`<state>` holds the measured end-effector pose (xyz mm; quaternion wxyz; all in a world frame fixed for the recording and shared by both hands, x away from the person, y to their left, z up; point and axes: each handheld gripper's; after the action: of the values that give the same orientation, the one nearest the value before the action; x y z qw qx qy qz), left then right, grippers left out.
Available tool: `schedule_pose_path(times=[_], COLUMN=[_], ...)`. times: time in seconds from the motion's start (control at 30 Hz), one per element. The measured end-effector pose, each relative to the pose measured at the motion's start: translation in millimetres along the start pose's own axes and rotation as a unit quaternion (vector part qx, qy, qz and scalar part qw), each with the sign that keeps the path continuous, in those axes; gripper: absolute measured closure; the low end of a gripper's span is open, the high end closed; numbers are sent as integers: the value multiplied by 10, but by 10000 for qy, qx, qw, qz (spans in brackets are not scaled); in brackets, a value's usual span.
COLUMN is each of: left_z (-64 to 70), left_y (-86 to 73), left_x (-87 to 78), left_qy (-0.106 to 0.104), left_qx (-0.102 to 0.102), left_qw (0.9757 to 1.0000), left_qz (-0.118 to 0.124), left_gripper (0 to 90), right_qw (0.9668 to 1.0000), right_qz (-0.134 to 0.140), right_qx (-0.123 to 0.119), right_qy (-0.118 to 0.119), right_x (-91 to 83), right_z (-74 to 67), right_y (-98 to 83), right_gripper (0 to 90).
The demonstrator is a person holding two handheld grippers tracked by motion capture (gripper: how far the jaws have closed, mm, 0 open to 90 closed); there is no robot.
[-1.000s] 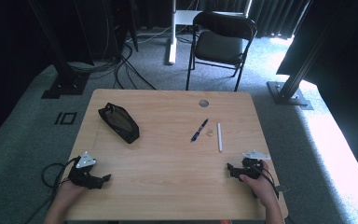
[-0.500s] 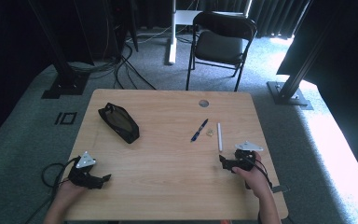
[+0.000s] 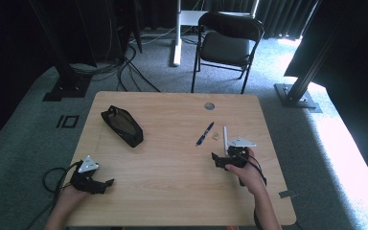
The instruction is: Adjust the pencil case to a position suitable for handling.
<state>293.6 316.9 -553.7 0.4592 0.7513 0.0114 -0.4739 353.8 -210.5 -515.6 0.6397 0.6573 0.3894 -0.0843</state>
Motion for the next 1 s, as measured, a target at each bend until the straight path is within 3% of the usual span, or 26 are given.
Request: schedule_pose_path(times=[0.37,0.67,0.77,1.0], left_z=[0,0,0,-1], left_y=[0,0,0,0], left_x=[1,0,1,0], left_qy=[0,0,-1,-1], left_qx=[-2,-1,-3,-1], left_qw=[10000,10000,10000,10000], left_qz=[4,2,3,2], left_gripper=[21,21,21,21], right_qw=[9991,9978,9976,9964], right_qz=[-22,-12,-16,5], right_qx=[-336,-466,-477,-554], right_qy=[244,479,493,645], right_x=[167,322,336,507], right_z=[-276,-504,-522,-751], right_y=[138,232,238,304], right_gripper=[114,114,114,114])
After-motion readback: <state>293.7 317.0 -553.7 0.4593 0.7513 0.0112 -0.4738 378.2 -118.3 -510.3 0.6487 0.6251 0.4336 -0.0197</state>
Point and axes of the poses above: each handheld gripper's, and its own axes: x roughly forward along the jaws, y roughly out of its top, z roughly to its right, and after that the axes turned 9 degrees about x, right-handed
